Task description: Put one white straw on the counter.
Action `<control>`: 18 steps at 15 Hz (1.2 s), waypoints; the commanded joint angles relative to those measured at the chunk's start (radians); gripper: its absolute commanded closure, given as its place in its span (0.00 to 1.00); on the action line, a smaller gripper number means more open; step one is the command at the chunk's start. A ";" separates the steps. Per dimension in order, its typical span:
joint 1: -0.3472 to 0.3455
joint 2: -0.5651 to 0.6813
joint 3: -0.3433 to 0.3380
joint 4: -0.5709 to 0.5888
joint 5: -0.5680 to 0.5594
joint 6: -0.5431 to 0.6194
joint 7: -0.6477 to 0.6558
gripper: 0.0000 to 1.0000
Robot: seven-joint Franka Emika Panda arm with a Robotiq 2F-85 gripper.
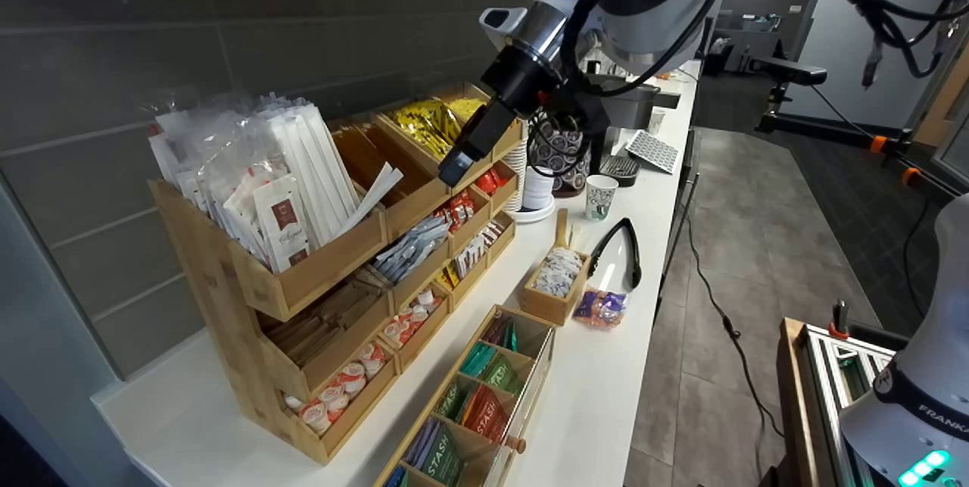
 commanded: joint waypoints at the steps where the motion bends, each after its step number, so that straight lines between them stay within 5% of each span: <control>1: -0.031 0.054 0.028 0.056 0.094 -0.026 -0.136 0.00; 11: -0.061 0.102 0.068 0.099 0.174 -0.030 -0.305 0.08; 13: -0.063 0.109 0.073 0.104 0.182 -0.027 -0.322 0.35; 18: -0.066 0.117 0.077 0.108 0.185 -0.021 -0.343 0.75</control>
